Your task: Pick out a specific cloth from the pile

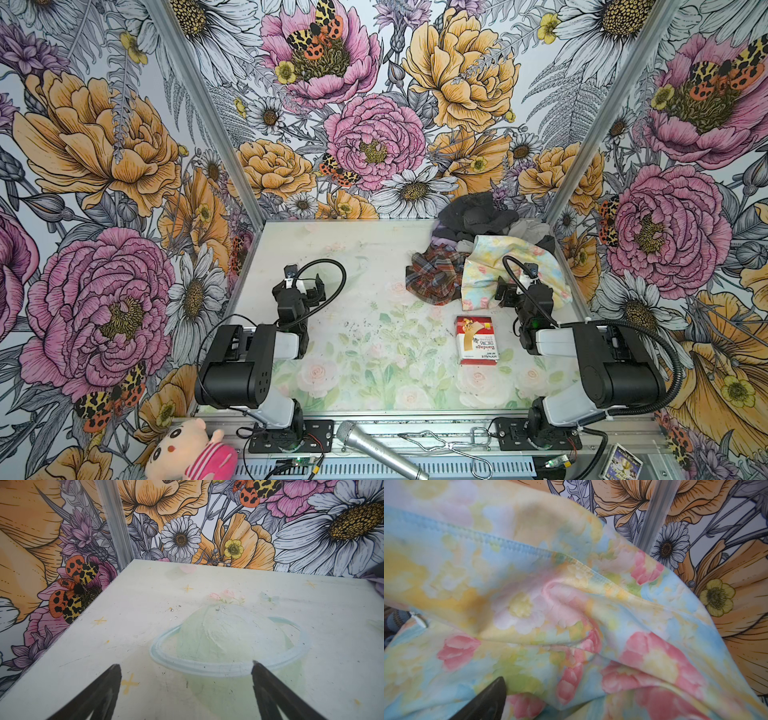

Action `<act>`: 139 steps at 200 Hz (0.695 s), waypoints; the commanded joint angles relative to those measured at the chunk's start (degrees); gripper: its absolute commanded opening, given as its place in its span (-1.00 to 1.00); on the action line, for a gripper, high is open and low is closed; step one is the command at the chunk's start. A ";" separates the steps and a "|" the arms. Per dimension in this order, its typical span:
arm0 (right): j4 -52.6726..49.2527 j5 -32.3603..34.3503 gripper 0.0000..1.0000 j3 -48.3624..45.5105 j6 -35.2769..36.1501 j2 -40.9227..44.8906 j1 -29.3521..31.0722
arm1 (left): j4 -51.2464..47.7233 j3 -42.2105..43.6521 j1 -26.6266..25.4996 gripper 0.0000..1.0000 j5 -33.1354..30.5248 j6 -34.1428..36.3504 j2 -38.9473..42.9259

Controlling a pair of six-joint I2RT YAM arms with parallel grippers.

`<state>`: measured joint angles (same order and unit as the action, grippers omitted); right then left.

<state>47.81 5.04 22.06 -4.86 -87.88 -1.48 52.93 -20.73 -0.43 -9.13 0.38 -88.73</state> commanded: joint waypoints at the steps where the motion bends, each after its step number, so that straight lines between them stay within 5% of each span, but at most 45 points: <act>1: 2.02 -0.66 0.99 0.44 0.03 -0.21 -0.04 | 0.66 -0.94 0.76 0.98 1.76 -0.52 -0.04; 139: 3.93 -0.02 0.99 -0.59 -0.27 0.01 -0.11 | 0.57 -0.99 -0.26 0.98 -0.34 0.06 -0.04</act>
<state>47.90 4.86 22.06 -4.89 -87.88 -1.48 52.75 -20.80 -0.25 -9.13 0.40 -88.73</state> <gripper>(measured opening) 0.995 0.988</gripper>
